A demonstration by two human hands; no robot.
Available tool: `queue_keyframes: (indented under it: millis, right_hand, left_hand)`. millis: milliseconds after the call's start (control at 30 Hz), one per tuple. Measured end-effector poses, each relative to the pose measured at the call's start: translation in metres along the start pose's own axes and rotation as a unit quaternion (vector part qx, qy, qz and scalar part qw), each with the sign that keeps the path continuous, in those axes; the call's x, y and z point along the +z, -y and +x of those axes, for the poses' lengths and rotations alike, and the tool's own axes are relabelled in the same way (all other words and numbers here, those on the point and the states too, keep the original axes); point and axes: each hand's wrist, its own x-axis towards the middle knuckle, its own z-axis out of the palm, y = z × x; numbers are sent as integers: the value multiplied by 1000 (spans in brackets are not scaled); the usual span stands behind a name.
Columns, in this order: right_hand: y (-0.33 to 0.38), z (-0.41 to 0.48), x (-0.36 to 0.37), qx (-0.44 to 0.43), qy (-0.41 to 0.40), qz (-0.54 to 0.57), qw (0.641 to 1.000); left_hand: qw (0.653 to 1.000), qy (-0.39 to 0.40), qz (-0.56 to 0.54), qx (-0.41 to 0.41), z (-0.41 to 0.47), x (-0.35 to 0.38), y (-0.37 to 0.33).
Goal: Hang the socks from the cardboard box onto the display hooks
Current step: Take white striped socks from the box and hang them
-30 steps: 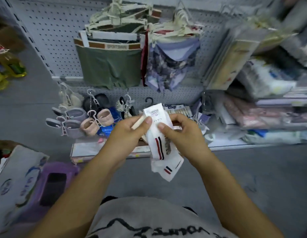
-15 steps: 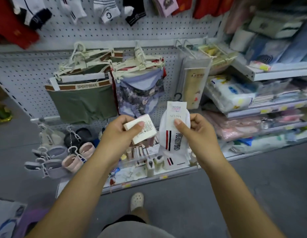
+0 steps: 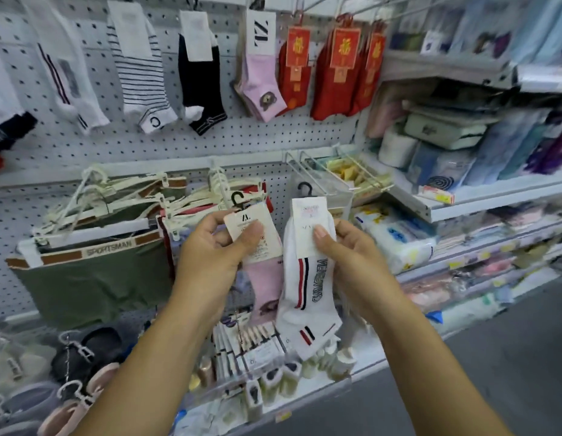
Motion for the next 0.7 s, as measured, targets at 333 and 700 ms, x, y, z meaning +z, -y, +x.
queue_keyframes:
  millis: [333, 700]
  right_hand:
    - [17, 71, 25, -2, 35, 42, 998]
    - [49, 134, 7, -50, -41, 60, 996]
  left_hand:
    - [999, 14, 45, -18, 85, 32, -8]
    - [999, 5, -49, -2, 158, 46, -44]
